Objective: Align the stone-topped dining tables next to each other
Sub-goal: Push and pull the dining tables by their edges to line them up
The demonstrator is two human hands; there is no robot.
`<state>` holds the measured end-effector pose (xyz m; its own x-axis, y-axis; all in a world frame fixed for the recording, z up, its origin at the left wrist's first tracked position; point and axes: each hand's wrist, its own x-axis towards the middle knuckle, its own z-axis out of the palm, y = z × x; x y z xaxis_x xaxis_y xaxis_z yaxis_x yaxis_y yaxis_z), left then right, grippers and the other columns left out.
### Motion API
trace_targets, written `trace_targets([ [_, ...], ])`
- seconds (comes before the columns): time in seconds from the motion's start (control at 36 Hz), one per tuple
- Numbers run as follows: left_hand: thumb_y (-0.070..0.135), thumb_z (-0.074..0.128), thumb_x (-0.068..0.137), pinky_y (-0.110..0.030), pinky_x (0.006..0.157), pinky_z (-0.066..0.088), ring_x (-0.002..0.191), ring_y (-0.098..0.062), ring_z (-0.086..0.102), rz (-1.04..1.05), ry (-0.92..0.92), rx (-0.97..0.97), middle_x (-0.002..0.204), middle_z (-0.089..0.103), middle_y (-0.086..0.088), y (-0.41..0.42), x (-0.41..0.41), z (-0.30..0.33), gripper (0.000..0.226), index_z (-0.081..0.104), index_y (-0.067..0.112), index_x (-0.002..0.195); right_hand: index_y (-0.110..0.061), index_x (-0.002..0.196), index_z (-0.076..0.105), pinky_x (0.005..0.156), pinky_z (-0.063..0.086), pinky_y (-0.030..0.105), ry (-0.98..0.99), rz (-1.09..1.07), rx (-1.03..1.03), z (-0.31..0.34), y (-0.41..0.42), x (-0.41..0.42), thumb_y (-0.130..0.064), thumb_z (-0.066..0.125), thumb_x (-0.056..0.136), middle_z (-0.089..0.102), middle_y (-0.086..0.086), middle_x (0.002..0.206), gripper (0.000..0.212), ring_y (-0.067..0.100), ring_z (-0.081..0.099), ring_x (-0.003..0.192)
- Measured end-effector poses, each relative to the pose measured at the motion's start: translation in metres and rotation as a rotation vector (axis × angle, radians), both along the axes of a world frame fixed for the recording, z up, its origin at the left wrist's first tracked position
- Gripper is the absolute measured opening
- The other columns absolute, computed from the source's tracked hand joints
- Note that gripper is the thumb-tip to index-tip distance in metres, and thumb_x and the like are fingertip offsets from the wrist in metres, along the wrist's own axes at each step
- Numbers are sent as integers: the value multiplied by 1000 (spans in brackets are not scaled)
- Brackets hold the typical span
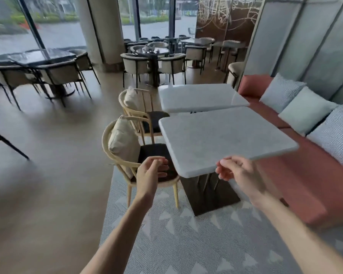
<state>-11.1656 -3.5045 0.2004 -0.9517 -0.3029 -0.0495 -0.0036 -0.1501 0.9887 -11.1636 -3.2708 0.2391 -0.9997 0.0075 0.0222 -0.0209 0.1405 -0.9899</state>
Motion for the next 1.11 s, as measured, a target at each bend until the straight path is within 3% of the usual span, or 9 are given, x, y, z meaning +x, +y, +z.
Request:
trace_targets([
  [0.17,5,49,93,-32,72,56,88,-25,69,94,-99,-50,95,75,-10,13,-83,-38,23,72,9,94,-3,77,69,56,49,22,-110,47,61,-30,25,-115,-9,58,95,69,9,71,22,18,61,61],
  [0.28,11,52,91,-23,66,54,85,-15,70,85,-168,-146,89,75,1,28,-146,-79,22,73,17,90,-5,78,71,59,51,22,-182,74,167,-70,41,-181,-15,59,93,72,9,74,22,18,65,66],
  [0.42,19,53,94,-33,90,51,102,-16,64,-81,-284,-399,108,71,-1,68,-233,-150,22,73,14,100,-10,76,71,77,54,42,-263,19,363,-146,61,-259,-24,61,90,74,6,78,22,23,68,77],
  [0.5,22,52,96,-27,97,38,117,-18,55,-228,-290,-631,127,63,-6,94,-276,-194,27,70,10,112,-23,77,67,69,48,30,-284,58,581,-199,71,-297,-32,59,91,71,-7,81,19,20,63,81],
  [0.56,26,48,99,-28,106,32,132,-19,45,-328,-302,-734,143,52,-8,109,-296,-223,33,65,9,122,-27,91,67,74,42,27,-294,137,742,-232,77,-318,-33,56,93,68,-7,99,12,17,59,93],
  [0.67,30,44,101,-36,114,27,135,-27,39,-425,-295,-986,147,45,-9,120,-316,-272,38,59,8,129,-22,126,55,100,39,37,-337,286,1002,-285,91,-341,-38,52,95,48,1,135,35,24,50,123],
  [0.78,21,52,96,-40,96,40,110,-34,50,-299,-197,-1166,118,58,-13,122,-321,-298,24,64,6,110,-13,138,44,110,31,39,-188,401,1167,-313,99,-361,-40,50,97,36,3,147,50,24,37,135],
  [0.92,10,55,88,-45,89,44,99,-34,48,-122,-146,-1210,103,52,-17,139,-329,-311,15,59,2,100,-9,134,47,108,28,40,48,312,1244,-338,94,-382,-36,54,95,39,8,149,48,28,36,135],
  [1.11,16,47,89,-50,114,27,114,-31,49,-69,-18,-1373,115,52,-12,155,-334,-334,25,54,5,110,-9,130,52,104,34,43,334,173,1273,-377,102,-379,-41,42,95,48,10,143,48,30,47,127],
])
